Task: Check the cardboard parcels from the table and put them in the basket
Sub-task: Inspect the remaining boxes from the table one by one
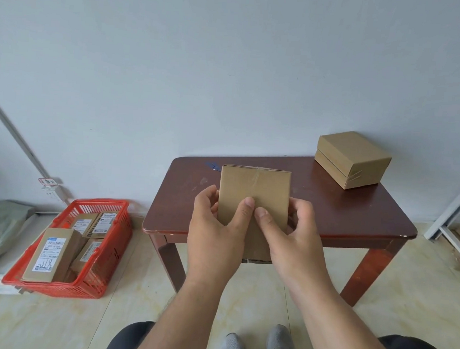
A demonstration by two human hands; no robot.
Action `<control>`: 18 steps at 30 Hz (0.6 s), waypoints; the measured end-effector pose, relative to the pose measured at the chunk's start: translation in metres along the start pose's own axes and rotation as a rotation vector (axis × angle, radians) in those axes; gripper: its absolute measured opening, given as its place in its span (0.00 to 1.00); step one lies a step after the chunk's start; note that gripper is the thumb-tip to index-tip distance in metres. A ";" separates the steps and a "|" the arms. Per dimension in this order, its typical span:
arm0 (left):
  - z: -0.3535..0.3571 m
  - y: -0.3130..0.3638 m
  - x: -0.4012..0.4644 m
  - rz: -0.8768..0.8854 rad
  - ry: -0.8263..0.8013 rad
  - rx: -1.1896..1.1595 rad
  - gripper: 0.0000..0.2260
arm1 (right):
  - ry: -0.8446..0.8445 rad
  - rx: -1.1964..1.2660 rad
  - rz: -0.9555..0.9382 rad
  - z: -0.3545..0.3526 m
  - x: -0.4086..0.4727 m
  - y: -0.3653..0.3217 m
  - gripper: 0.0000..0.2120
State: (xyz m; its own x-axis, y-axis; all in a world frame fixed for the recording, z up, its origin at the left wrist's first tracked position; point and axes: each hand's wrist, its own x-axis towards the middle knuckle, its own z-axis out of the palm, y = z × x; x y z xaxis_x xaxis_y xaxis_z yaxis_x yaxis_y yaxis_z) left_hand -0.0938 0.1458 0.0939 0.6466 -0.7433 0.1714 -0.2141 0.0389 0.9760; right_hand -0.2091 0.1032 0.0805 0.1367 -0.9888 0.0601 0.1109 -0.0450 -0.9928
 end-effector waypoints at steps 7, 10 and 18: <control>-0.001 0.000 -0.010 0.026 -0.075 0.017 0.24 | 0.028 -0.091 -0.029 -0.006 0.009 -0.008 0.14; -0.001 -0.001 -0.009 0.007 -0.067 0.007 0.24 | -0.015 -0.118 -0.051 -0.006 0.008 -0.008 0.14; -0.004 0.005 -0.005 -0.021 -0.074 0.027 0.18 | -0.002 -0.105 -0.019 -0.005 0.004 -0.004 0.15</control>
State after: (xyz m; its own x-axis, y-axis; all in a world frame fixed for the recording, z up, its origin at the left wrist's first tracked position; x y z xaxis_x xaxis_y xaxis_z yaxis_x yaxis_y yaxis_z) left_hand -0.0954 0.1523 0.0989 0.5956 -0.7910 0.1397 -0.2218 0.0053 0.9751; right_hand -0.2139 0.0991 0.0844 0.1374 -0.9874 0.0789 0.0092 -0.0784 -0.9969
